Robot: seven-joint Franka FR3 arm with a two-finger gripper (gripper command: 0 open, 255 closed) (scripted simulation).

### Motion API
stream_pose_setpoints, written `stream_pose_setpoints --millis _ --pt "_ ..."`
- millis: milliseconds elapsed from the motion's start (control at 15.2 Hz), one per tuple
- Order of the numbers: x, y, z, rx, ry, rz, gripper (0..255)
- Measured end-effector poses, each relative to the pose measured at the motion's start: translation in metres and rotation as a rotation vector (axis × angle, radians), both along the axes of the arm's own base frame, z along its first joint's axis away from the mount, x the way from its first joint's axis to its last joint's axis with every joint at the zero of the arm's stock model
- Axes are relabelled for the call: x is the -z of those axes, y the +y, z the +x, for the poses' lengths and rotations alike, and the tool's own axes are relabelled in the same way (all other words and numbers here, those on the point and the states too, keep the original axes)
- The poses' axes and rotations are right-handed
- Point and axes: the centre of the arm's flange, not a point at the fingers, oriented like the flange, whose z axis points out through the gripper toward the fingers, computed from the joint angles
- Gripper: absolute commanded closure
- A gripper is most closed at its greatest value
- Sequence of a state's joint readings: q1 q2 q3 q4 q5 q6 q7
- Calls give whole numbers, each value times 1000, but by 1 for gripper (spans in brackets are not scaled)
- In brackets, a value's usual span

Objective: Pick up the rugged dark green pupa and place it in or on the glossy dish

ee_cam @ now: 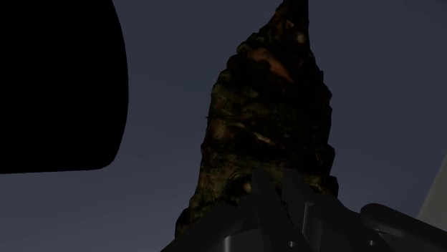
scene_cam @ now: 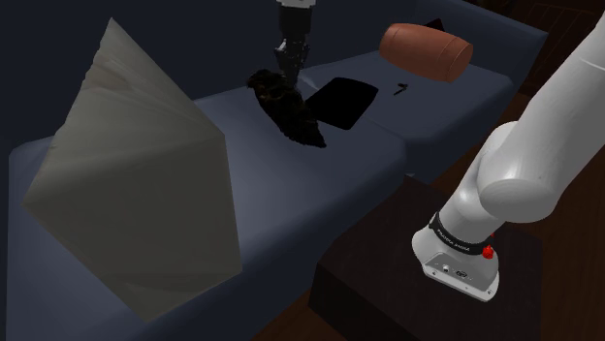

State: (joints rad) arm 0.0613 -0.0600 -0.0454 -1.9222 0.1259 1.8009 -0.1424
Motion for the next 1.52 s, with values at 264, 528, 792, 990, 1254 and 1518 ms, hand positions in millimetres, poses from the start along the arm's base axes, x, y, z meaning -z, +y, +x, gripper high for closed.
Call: stream_pose_setpoints --millis 264,528,792,990,1254,1518 --pt "-22 0 0 0 0 0 255" --pt "-42 2 0 0 0 0 255" --pt "-64 1 0 0 0 0 255" --pt "-74 -25 2 0 0 0 255" --pt "-83 -80 7 2 0 0 255" --pt "-95 -128 6 2 0 1 255"
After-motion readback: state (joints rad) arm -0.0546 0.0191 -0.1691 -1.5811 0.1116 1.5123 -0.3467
